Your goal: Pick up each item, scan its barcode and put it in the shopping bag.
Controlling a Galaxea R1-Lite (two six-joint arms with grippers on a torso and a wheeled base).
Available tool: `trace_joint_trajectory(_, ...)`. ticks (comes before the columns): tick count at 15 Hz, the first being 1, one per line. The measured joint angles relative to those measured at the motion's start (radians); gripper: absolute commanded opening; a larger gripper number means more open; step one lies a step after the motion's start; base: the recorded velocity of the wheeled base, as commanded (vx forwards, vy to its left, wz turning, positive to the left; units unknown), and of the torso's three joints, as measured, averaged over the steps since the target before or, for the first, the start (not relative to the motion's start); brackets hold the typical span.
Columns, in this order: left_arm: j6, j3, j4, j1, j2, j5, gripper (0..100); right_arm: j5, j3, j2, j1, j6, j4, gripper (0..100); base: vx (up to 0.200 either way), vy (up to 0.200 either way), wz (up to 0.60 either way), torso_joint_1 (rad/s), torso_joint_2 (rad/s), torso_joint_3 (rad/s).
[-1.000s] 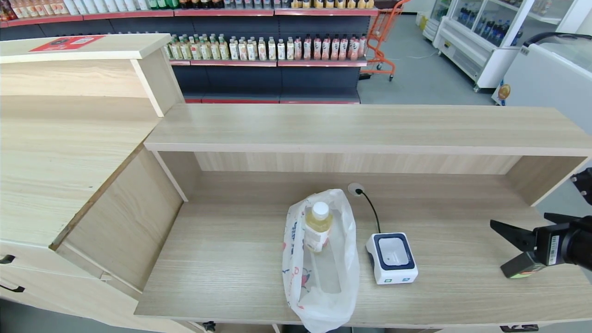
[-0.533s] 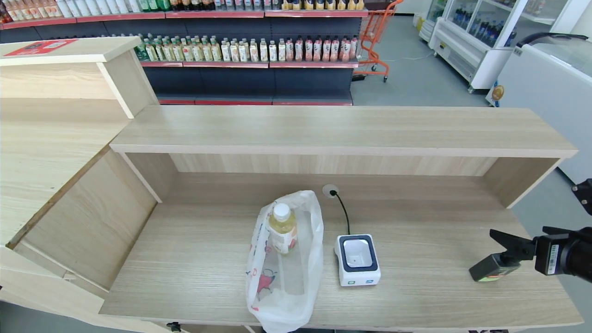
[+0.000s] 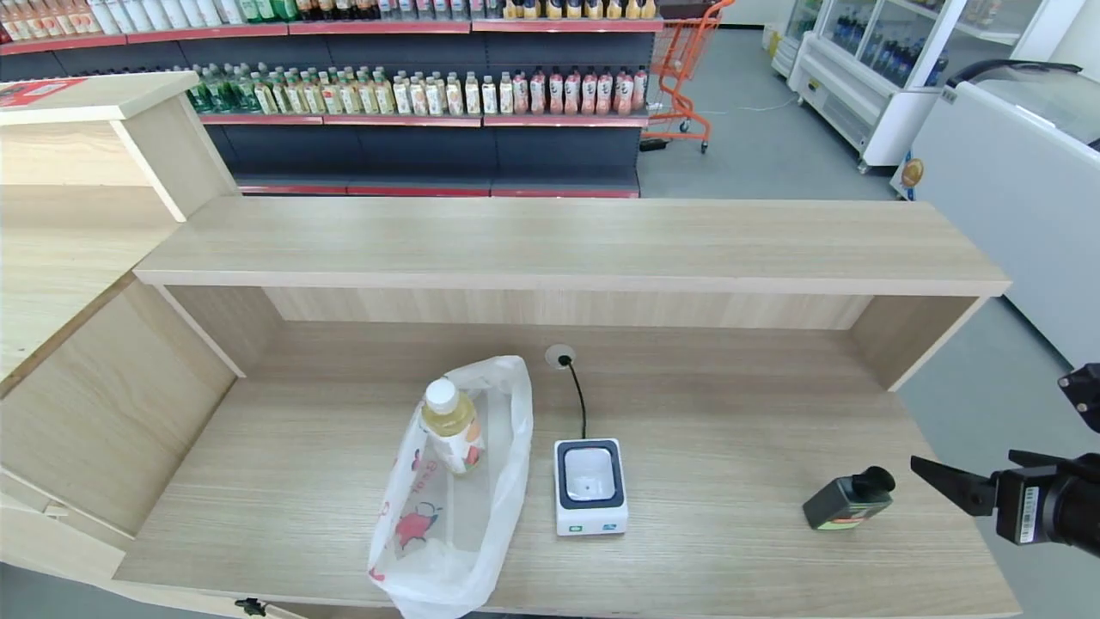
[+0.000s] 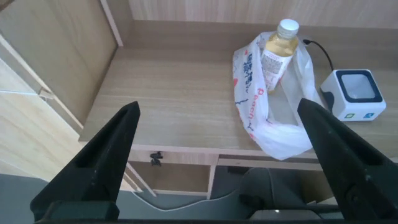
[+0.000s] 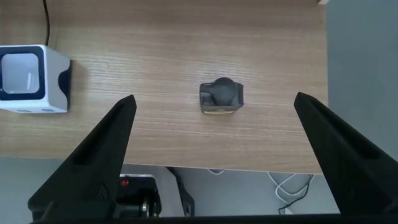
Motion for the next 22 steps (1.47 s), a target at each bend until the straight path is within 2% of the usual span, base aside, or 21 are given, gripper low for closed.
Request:
trace_joint_trajectory(5, 0.007, 0.000, -0.001, 0.001, 0.000, 0.000, 100, 0.000, 0.024, -0.021, 0.001, 0.000, 0.001, 100, 0.000, -0.040, 0.00, 0.000, 0.00, 0.000)
trace_joint_trajectory(10, 0.009, 0.000, 0.000, 0.000, 0.000, 0.000, 100, -0.001, 0.049, -0.047, 0.005, -0.001, 0.015, 100, -0.200, 0.000, 0.00, 0.008, 0.01, -0.001)
trace_joint_trajectory(13, 0.009, 0.000, 0.000, 0.001, 0.000, 0.000, 100, -0.012, 0.051, -0.055, 0.004, -0.003, 0.031, 100, 0.000, 0.000, 0.00, 0.000, 0.00, 0.000)
trace_joint_trajectory(17, 0.010, 0.000, 0.000, -0.001, 0.000, -0.001, 100, -0.116, 0.046, -0.032, 0.001, -0.038, 0.034, 100, 0.000, -0.200, 0.00, 0.010, 0.00, 0.004)
trace_joint_trajectory(20, 0.009, 0.000, 0.000, 0.000, 0.000, -0.001, 100, -0.139, 0.052, -0.029, -0.002, -0.119, 0.128, 100, 0.000, -0.200, 0.00, 0.009, 0.01, -0.002)
trace_joint_trajectory(22, 0.007, 0.000, 0.000, 0.000, 0.000, 0.000, 100, -0.156, 0.048, -0.039, -0.002, -0.160, 0.180, 100, 0.000, 0.000, 0.00, 0.000, 0.00, 0.000)
